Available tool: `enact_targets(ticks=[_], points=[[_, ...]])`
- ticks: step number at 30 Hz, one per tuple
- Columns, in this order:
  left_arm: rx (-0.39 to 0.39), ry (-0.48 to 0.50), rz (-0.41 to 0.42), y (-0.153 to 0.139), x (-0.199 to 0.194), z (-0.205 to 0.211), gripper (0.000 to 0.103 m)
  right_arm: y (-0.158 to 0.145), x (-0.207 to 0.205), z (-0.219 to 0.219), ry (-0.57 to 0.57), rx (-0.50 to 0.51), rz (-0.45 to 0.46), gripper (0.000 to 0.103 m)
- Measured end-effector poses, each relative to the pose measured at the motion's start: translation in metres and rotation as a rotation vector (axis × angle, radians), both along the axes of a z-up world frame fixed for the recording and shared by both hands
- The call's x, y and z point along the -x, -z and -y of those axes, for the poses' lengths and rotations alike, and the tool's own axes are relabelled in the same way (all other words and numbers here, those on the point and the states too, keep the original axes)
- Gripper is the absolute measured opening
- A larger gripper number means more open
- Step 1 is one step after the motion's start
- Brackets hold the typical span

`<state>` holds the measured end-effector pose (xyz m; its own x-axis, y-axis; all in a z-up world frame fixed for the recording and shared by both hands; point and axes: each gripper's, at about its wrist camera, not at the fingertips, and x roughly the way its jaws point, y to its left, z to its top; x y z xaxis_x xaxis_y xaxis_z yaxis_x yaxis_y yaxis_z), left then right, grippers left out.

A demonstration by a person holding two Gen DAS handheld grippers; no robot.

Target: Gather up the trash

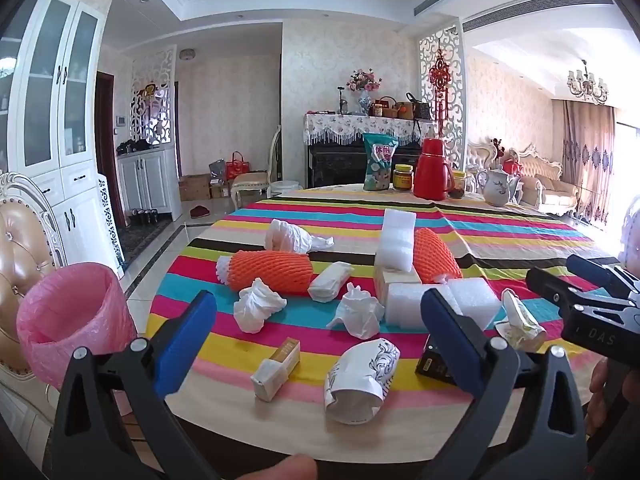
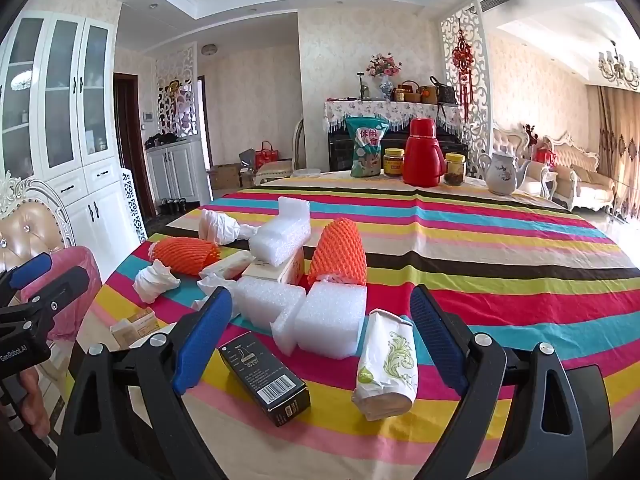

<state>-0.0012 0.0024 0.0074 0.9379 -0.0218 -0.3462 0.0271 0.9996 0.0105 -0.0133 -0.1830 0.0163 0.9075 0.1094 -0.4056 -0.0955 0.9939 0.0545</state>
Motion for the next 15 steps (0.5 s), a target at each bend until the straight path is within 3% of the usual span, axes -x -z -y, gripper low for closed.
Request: enact_targets(ticks=[15], points=[[0.001,0.000,0.001,-0.0021,0.0006,-0.0001,0.099,0.0009,-0.0003,0.0012,-0.002,0.002,-0.004,0.085]])
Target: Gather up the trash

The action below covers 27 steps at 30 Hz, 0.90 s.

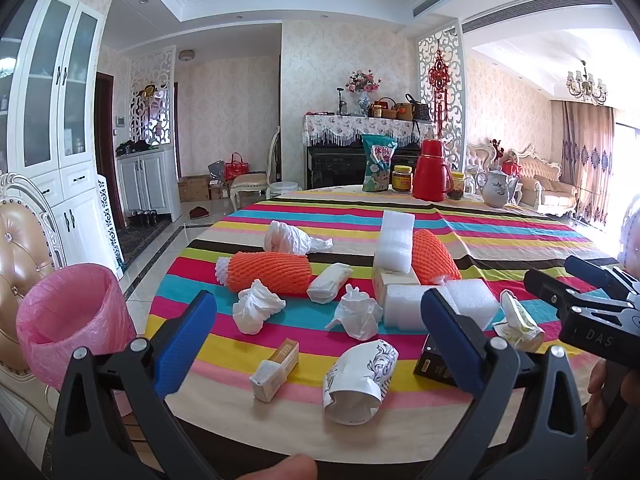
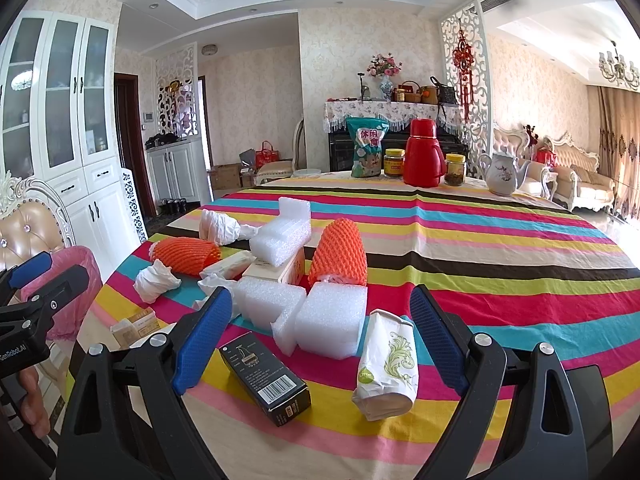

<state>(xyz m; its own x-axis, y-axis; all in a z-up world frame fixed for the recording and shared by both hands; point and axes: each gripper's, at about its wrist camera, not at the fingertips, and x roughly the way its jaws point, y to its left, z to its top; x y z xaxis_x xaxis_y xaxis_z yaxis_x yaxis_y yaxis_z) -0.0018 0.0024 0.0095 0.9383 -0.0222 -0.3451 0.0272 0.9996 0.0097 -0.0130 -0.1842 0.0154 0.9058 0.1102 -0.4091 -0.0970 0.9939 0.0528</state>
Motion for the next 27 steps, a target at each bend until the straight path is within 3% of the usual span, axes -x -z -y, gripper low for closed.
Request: enact_targets(ticks=[27], points=[[0.000,0.003,0.002,-0.0022,0.0001,0.0021,0.099,-0.0007,0.0005,-0.0021,0.000,-0.005,0.001,0.085]])
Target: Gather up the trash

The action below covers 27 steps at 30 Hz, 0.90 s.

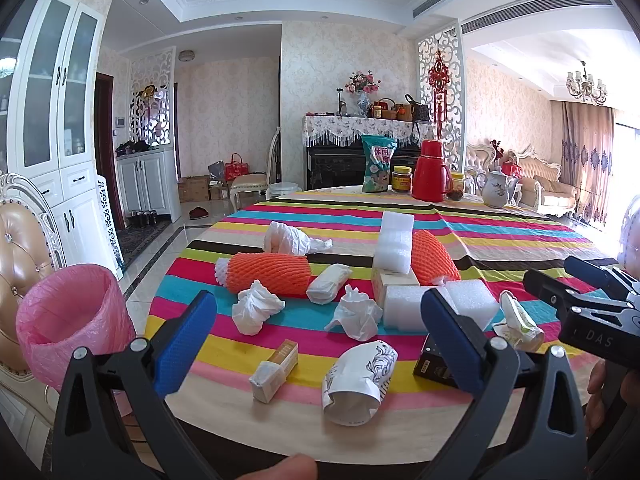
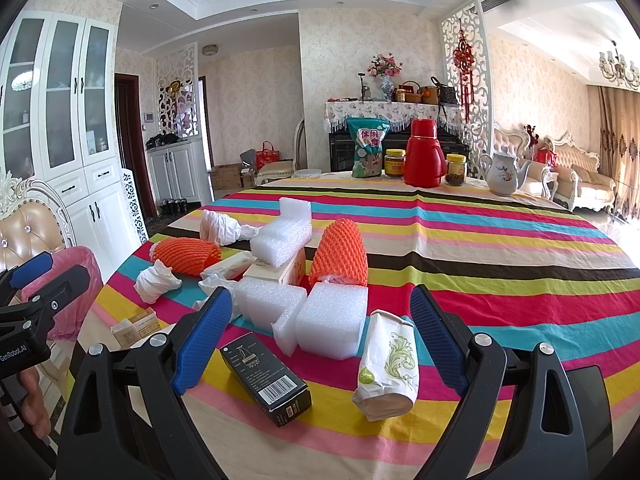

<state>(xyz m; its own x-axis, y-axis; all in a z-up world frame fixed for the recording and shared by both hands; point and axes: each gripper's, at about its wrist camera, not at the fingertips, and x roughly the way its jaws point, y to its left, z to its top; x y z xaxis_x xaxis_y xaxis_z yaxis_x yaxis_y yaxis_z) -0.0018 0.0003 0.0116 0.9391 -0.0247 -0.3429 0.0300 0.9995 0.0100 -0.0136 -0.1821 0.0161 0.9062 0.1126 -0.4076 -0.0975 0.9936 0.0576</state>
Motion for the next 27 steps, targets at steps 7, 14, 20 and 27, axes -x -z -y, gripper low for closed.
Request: enact_targets(ticks=[7,14,20,27], points=[[0.000,0.001,0.001,-0.0006,0.0002,0.0001,0.099,0.0000,-0.0002,0.0004,0.000,0.000,0.000,0.085],[0.000,0.002,0.004,-0.0016,0.0002,0.0011,0.099,0.0003,-0.0001,0.0004,0.000,-0.005,-0.003,0.085],[0.001,0.004,0.003,-0.0022,0.0000,0.0014,0.099,0.0006,-0.0002,0.0006,0.000,-0.004,-0.004,0.085],[0.002,0.005,0.003,-0.0019,-0.0002,0.0004,0.099,-0.0007,-0.0020,0.0017,0.000,-0.006,-0.007,0.085]])
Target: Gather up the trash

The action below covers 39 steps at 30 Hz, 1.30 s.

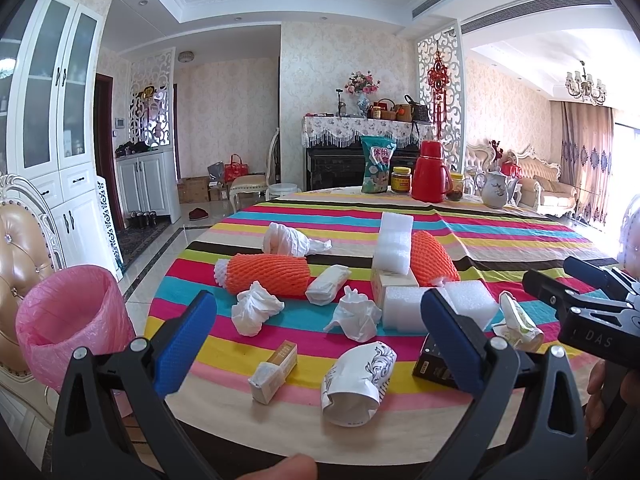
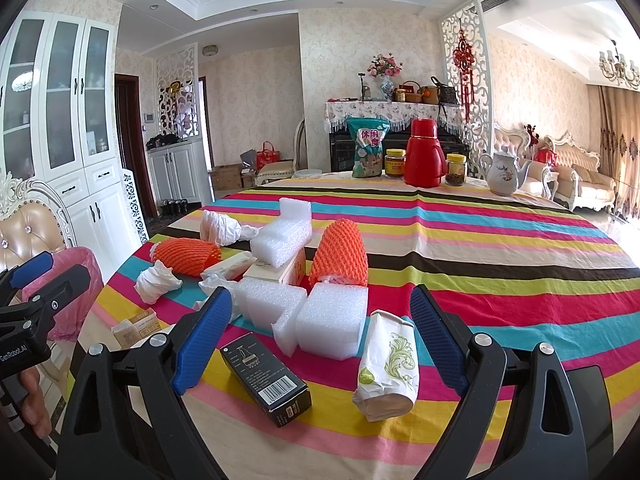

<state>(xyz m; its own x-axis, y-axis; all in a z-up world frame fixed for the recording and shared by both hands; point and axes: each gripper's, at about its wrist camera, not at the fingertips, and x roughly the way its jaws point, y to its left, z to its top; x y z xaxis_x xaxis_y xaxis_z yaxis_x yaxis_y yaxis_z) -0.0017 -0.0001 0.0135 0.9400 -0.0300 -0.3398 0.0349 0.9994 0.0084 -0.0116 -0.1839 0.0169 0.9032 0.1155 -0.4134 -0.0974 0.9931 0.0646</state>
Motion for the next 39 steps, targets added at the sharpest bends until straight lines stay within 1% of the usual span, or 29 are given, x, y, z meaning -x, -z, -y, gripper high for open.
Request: enact_targets(ticks=[5,8,11,13,14,15,16,17,19,22,24,25,29,30,32,35,39], points=[[0.001,0.001,-0.006,0.002,-0.002,-0.001,0.099,0.001,0.000,0.001,0.000,-0.010,-0.014,0.085],[0.010,0.003,-0.033,0.006,-0.006,-0.004,0.099,0.008,-0.008,0.007,0.031,-0.003,-0.068,0.085],[0.011,0.001,-0.089,0.014,-0.016,-0.005,0.099,0.022,-0.020,0.018,0.050,-0.007,-0.134,0.085],[0.027,0.009,-0.129,0.021,-0.023,-0.007,0.099,0.031,-0.025,0.025,0.063,-0.006,-0.170,0.085],[0.028,0.011,-0.144,0.024,-0.026,-0.008,0.099,0.034,-0.025,0.027,0.067,0.016,-0.138,0.085],[0.028,0.015,-0.166,0.028,-0.029,-0.008,0.099,0.038,-0.027,0.031,0.071,0.018,-0.146,0.085],[0.033,0.019,-0.186,0.032,-0.032,-0.009,0.099,0.042,-0.029,0.033,0.072,0.006,-0.183,0.085],[0.043,0.023,-0.204,0.036,-0.035,-0.009,0.099,0.045,-0.030,0.035,0.075,0.023,-0.212,0.085],[0.061,0.029,-0.236,0.044,-0.041,-0.011,0.099,0.052,-0.033,0.040,0.079,0.017,-0.257,0.085],[0.064,0.040,-0.256,0.052,-0.045,-0.010,0.098,0.059,-0.038,0.041,0.087,0.041,-0.300,0.085],[0.061,0.049,-0.266,0.055,-0.047,-0.008,0.098,0.061,-0.042,0.040,0.095,0.045,-0.349,0.085],[0.060,0.051,-0.270,0.056,-0.048,-0.008,0.098,0.059,-0.042,0.040,0.101,0.072,-0.367,0.085],[0.068,0.075,-0.288,0.058,-0.052,-0.007,0.098,0.066,-0.052,0.038,0.099,0.046,-0.401,0.085],[0.069,0.088,-0.296,0.059,-0.051,-0.007,0.095,0.068,-0.055,0.038,0.094,0.032,-0.400,0.085],[0.059,0.107,-0.306,0.061,-0.051,-0.004,0.094,0.070,-0.057,0.037,0.088,0.025,-0.414,0.085],[0.033,0.141,-0.322,0.066,-0.052,0.006,0.087,0.071,-0.060,0.035,0.083,0.029,-0.428,0.084],[0.021,0.160,-0.359,0.075,-0.060,0.014,0.087,0.074,-0.064,0.035,0.074,0.017,-0.437,0.083]])
